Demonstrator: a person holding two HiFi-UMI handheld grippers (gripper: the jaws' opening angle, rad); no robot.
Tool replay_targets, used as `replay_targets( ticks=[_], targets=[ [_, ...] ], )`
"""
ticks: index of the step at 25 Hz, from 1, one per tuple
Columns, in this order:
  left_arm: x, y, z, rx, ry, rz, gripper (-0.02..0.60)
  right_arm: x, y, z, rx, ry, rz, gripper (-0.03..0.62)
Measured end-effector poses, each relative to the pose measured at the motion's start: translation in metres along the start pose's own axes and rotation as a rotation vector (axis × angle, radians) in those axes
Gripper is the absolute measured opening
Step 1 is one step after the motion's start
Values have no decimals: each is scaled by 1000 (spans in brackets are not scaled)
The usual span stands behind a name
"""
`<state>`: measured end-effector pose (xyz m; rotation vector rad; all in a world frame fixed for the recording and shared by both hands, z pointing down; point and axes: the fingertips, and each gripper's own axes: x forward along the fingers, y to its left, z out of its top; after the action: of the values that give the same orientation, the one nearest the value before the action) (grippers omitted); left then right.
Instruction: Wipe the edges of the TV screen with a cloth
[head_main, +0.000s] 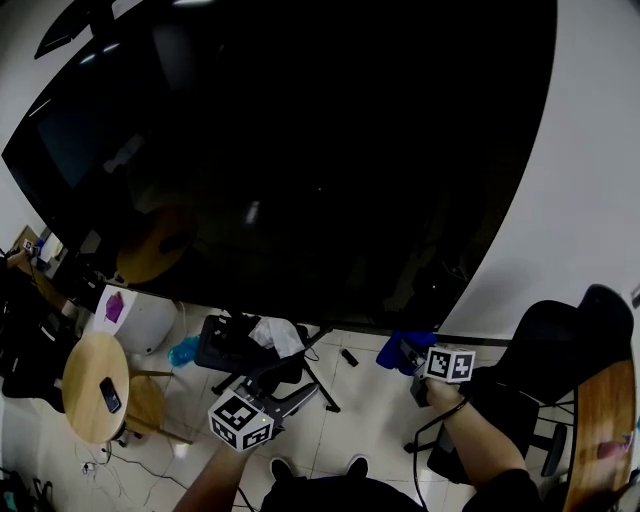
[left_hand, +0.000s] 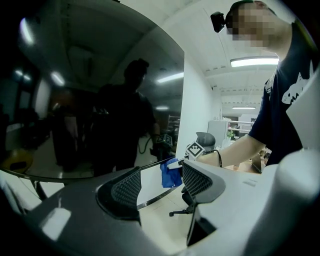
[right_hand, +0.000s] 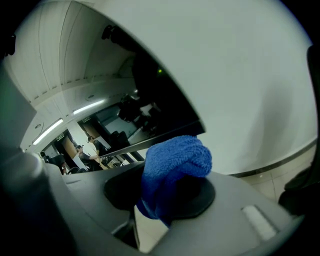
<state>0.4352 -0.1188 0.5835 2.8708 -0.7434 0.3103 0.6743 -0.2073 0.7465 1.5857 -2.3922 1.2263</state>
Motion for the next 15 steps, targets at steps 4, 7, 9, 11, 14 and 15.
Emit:
replay_targets(
  ticks=[4, 7, 9, 11, 14, 15],
  targets=[
    [-30, 23, -4, -17, -13, 0, 250, 24, 31, -8, -5, 17, -7, 144],
    [-55, 41, -6, -22, -16, 0, 250, 39, 51, -13, 13, 10, -22, 144],
    [-73, 54, -6, -22, -21, 5, 250, 51, 64, -17, 22, 5, -30, 144],
    [-90, 69, -7, -25, -27, 3, 250, 64, 77, -20, 25, 4, -41, 144],
    [-117, 92, -10, -30, -29, -5, 250, 83, 100, -24, 25, -1, -56, 144],
    [-126, 99, -11, -32, -30, -6, 250, 91, 107, -26, 25, -3, -60, 144]
  ],
)
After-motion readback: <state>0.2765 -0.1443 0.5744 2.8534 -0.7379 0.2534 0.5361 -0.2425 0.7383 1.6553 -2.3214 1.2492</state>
